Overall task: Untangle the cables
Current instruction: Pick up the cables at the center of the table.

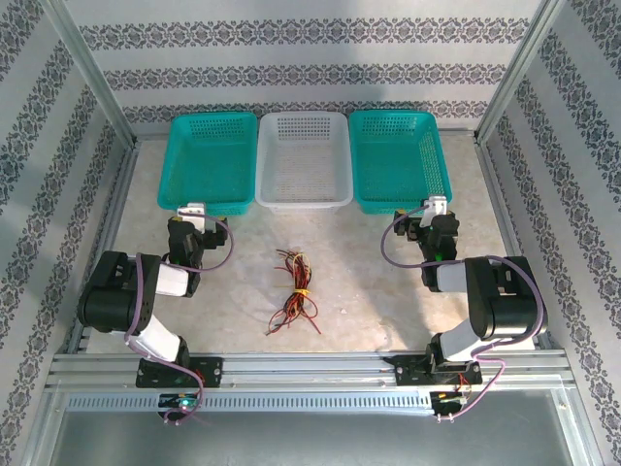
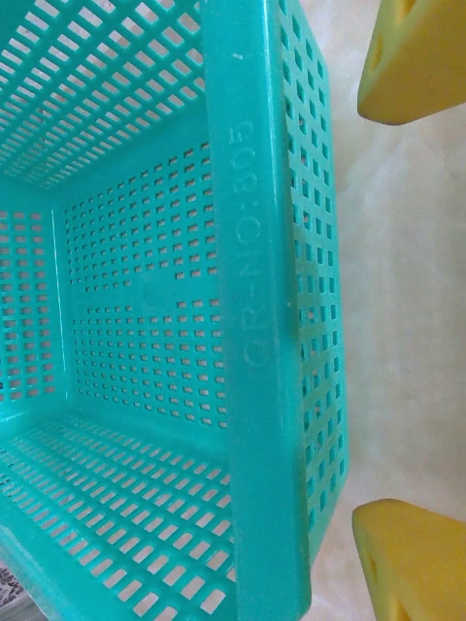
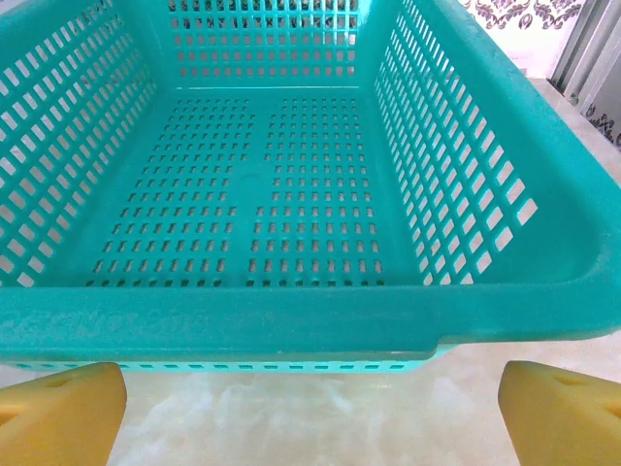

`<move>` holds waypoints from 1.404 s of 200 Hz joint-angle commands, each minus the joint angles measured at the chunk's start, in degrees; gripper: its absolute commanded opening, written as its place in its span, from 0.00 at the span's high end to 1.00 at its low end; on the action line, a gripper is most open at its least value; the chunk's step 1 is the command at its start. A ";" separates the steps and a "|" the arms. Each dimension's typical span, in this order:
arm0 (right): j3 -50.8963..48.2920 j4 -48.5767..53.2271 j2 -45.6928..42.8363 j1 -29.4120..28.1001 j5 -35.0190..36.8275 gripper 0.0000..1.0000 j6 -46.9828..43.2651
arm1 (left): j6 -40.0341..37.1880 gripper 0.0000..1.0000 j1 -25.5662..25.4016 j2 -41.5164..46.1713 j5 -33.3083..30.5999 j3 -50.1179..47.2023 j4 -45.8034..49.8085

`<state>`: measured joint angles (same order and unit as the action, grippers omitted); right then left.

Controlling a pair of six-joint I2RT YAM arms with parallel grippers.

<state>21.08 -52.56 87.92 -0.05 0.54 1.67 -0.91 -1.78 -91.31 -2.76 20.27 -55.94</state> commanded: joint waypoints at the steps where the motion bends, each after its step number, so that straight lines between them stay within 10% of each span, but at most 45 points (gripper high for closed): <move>1: 0.63 -1.23 -0.20 -0.12 -0.72 0.02 0.32 | -0.68 0.01 0.02 -0.19 1.36 1.00 -0.50; 195: 0.53 -1.02 -1.34 -0.18 -0.16 0.01 0.35 | 1.14 0.01 1.36 0.78 0.46 2.39 2.81; 281: 3.30 35.87 -30.29 -11.90 24.61 0.02 7.67 | 8.47 0.08 -8.88 25.60 -9.73 12.74 50.74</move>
<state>22.02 -32.86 61.82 -8.93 14.61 3.64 3.55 -5.39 -67.44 -9.32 29.80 -25.56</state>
